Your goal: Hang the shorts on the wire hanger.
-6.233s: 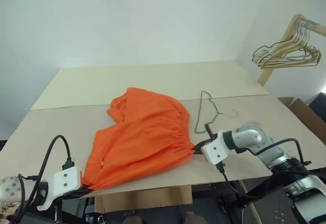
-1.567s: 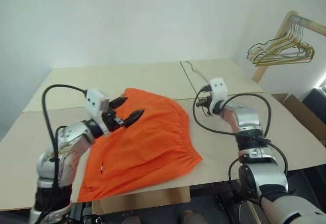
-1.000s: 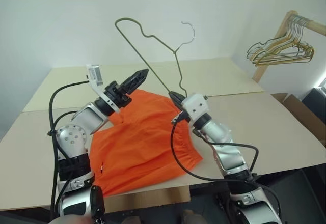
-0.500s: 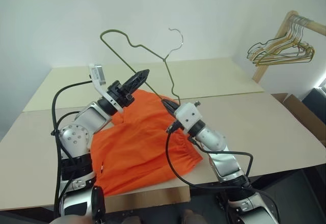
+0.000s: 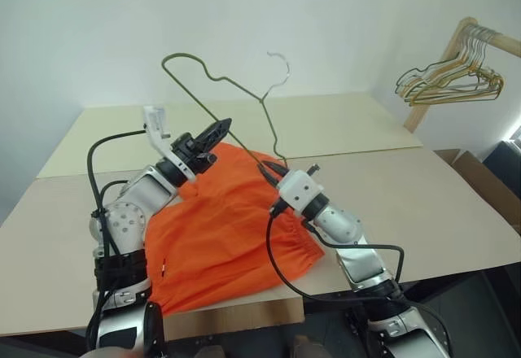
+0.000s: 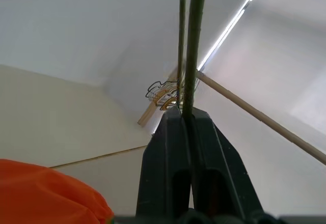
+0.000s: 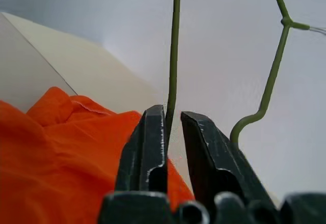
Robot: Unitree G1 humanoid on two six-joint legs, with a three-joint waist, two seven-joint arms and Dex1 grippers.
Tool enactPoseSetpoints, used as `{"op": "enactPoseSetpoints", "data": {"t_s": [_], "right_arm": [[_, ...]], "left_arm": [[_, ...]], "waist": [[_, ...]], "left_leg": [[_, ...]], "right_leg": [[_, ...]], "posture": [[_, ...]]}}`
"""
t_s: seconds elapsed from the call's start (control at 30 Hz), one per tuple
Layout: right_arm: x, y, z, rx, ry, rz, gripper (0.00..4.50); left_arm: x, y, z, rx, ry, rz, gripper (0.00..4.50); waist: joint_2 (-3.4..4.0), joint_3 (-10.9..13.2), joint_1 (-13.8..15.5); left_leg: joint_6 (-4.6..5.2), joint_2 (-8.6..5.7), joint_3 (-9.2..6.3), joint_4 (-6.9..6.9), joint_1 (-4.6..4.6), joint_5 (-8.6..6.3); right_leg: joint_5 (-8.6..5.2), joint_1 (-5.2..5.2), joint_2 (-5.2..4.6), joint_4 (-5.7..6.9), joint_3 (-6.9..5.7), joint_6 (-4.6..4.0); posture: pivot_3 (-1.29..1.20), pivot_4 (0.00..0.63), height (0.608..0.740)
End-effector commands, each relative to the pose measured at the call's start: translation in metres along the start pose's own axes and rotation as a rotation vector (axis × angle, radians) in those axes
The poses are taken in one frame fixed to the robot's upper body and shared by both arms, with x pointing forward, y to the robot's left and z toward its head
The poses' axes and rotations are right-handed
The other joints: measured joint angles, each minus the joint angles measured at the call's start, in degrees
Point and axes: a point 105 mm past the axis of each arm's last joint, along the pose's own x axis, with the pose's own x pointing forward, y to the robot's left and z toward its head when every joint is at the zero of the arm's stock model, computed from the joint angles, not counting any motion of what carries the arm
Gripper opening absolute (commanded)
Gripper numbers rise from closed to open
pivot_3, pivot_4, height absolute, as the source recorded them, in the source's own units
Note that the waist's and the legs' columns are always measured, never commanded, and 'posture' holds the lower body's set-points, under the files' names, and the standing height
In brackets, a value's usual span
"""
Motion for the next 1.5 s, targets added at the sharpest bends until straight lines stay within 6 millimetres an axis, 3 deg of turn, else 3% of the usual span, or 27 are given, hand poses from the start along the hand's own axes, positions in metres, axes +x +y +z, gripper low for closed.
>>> {"op": "enactPoseSetpoints", "data": {"t_s": [0.03, 0.13, 0.23, 0.37, 0.47, 0.57, 0.7, 0.93, 1.17, 1.5], "right_arm": [[0.003, -0.007, 0.013, -0.013, -0.059, -0.012, 2.28], [-0.001, -0.011, 0.013, 0.018, -0.056, -0.014, 3.34], [-0.01, -0.023, 0.018, 0.233, -0.064, 0.037, 4.36], [-0.032, -0.045, 0.036, 0.609, -0.109, 0.267, 4.36], [-0.041, -0.062, 0.025, 0.784, 0.002, 0.373, 4.36], [-0.053, -0.061, 0.014, 0.894, 0.098, 0.549, 4.36], [-0.063, -0.055, 0.002, 0.93, 0.18, 0.708, 4.36], [-0.046, -0.051, -0.007, 0.958, 0.195, 0.78, 4.36], [-0.027, -0.042, 0.013, 1.0, 0.12, 0.84, 4.36], [-0.023, -0.033, 0.026, 1.018, 0.079, 0.888, 4.36]], "left_arm": [[-0.001, -0.012, 0.016, 0.109, -0.054, -0.057, 0.0], [-0.003, -0.01, 0.02, 0.167, -0.06, -0.059, 0.0], [-0.009, -0.011, 0.028, 0.229, -0.06, -0.097, 0.0], [-0.014, -0.004, 0.036, 0.344, -0.014, -0.09, 0.0], [-0.021, -0.012, 0.044, 0.36, -0.024, -0.175, 0.0], [-0.03, -0.03, 0.052, 0.316, -0.053, -0.334, 0.0], [-0.04, -0.046, 0.05, 0.289, -0.026, -0.483, 0.0], [-0.039, -0.053, 0.049, 0.254, -0.026, -0.554, 0.0], [-0.039, -0.057, 0.037, 0.224, -0.027, -0.544, 0.0], [-0.037, -0.055, 0.032, 0.221, -0.016, -0.523, 0.0]], "waist": [[0.0, 0.0, 0.0], [0.0, 0.0, -0.1], [0.0, 0.0, 0.0], [0.0, 0.0, 0.2], [0.0, 0.0, 0.3], [-0.01, 0.0, 0.1], [0.0, 0.0, -0.2], [0.01, 0.0, -0.6], [0.01, 0.0, -0.2], [0.01, 0.0, 0.1]], "left_leg": [[0.0, 0.0, 0.0, 0.0, 0.0, 0.0], [0.0, 0.0, 0.01, 0.0, 0.01, 0.0], [0.0, 0.01, 0.0, 0.0, 0.01, 0.0], [0.01, 0.01, -0.03, 0.0, 0.0, 0.0], [0.03, 0.01, -0.01, 0.0, 0.07, -0.01], [0.04, 0.07, 0.02, 0.0, 0.11, -0.01], [0.09, 0.17, 0.04, 0.0, 0.07, -0.04], [0.1, 0.17, 0.07, 0.08, 0.04, -0.04], [0.09, 0.17, 0.05, 0.1, -0.09, -0.05], [0.1, 0.16, 0.05, 0.14, -0.12, -0.06]], "right_leg": [[0.0, 0.0, 0.0, 0.0, 0.0, 0.0], [0.0, 0.02, 0.0, 0.0, 0.0, 0.0], [0.0, 0.02, 0.0, 0.01, -0.01, 0.0], [0.0, 0.1, -0.01, -0.12, -0.04, 0.01], [0.01, 0.21, -0.03, -0.19, -0.08, 0.02], [0.0, 0.22, 0.07, -0.18, -0.12, 0.01], [-0.01, 0.15, 0.19, -0.2, -0.12, -0.02], [0.0, 0.13, 0.19, -0.14, -0.06, 0.01], [0.02, 0.0, 0.18, -0.11, -0.06, -0.01], [0.02, -0.04, 0.15, -0.04, -0.08, -0.01]], "posture": [[0.03, 0.0, 0.74], [0.03, 0.0, 0.74], [0.03, 0.0, 0.74], [0.03, 0.0, 0.74], [0.03, 0.0, 0.74], [0.02, 0.0, 0.74], [0.01, 0.0, 0.74], [0.01, 0.0, 0.74], [0.01, 0.0, 0.74], [0.02, 0.0, 0.74]]}}
